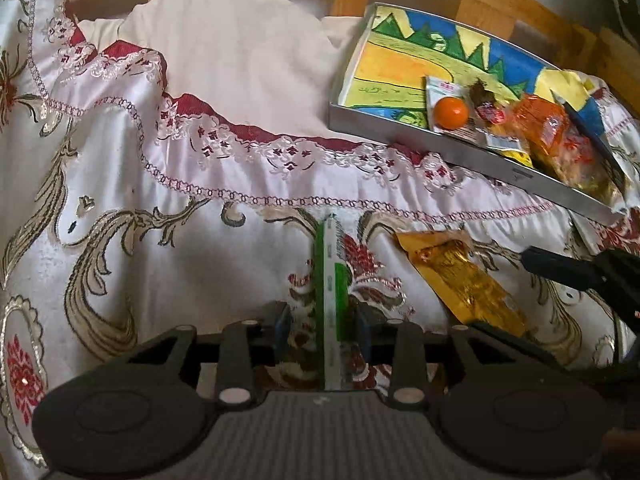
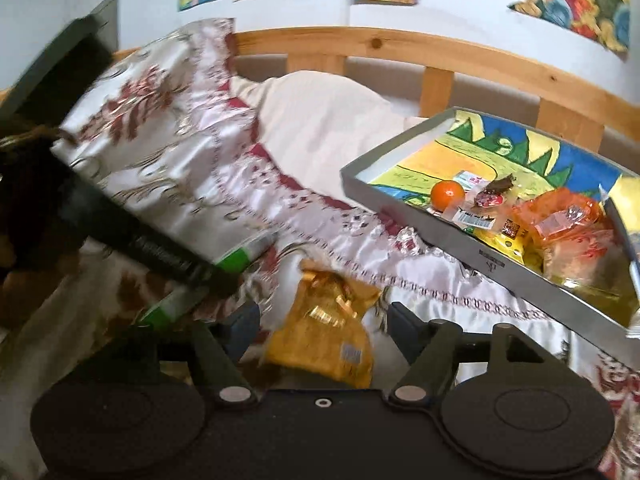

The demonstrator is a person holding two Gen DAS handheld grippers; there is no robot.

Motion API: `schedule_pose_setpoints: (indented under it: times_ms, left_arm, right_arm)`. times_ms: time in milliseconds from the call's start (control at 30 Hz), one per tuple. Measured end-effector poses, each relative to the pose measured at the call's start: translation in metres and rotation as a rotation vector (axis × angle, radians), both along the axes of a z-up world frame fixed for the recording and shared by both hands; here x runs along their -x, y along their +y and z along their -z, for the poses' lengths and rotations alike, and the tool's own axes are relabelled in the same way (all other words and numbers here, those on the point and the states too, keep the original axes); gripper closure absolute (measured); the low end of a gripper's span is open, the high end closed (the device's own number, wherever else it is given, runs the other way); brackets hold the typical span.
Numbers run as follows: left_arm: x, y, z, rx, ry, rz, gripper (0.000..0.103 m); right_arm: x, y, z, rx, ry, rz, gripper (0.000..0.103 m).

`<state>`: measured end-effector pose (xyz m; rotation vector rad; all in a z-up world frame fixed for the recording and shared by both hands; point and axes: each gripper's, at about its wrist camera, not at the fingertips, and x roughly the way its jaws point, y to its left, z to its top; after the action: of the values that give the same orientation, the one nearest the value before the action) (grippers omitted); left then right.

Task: Organize snacks
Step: 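Grasp the gold foil packet with the right tool while the left tool holds the stick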

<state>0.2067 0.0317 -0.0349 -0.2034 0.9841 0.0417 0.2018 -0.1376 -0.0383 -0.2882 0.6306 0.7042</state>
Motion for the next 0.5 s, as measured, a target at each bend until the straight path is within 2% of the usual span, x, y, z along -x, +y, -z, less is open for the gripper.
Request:
schedule_pose_setpoints:
  times_ms: [133,167,200,267,300,367,500]
  left_arm:
    - [-0.003,-0.004,0.002,-0.018,-0.007,0.017,0.064]
    - [-0.003,-0.005,0.002,-0.029,-0.009,0.020,0.066]
    - [-0.003,-0.006,0.002,-0.037,-0.015,0.018,0.073]
    - [-0.002,-0.008,0.002,-0.037,-0.018,0.018,0.079]
    - [-0.001,-0.009,0.002,-0.035,-0.017,0.017,0.082]
    - [0.001,-0.013,0.002,-0.041,-0.016,0.021,0.084]
    - [0.007,-0.019,0.001,-0.039,-0.007,0.021,0.085]
  right_arm:
    - [-0.014,0.007,0.021,0.040,0.026,0.016,0.031]
    - [-0.016,0.009,0.025,0.041,0.037,0.009,0.031]
    - [-0.017,0.011,0.027,0.045,0.041,0.006,0.033]
    - [-0.018,0.013,0.027,0.041,0.037,0.009,0.043]
    - [-0.018,0.014,0.027,0.042,0.039,0.011,0.045]
    - [-0.015,0.014,0.027,0.052,0.037,0.011,0.048]
    - [-0.009,0.015,0.025,0.078,0.028,-0.002,0.068]
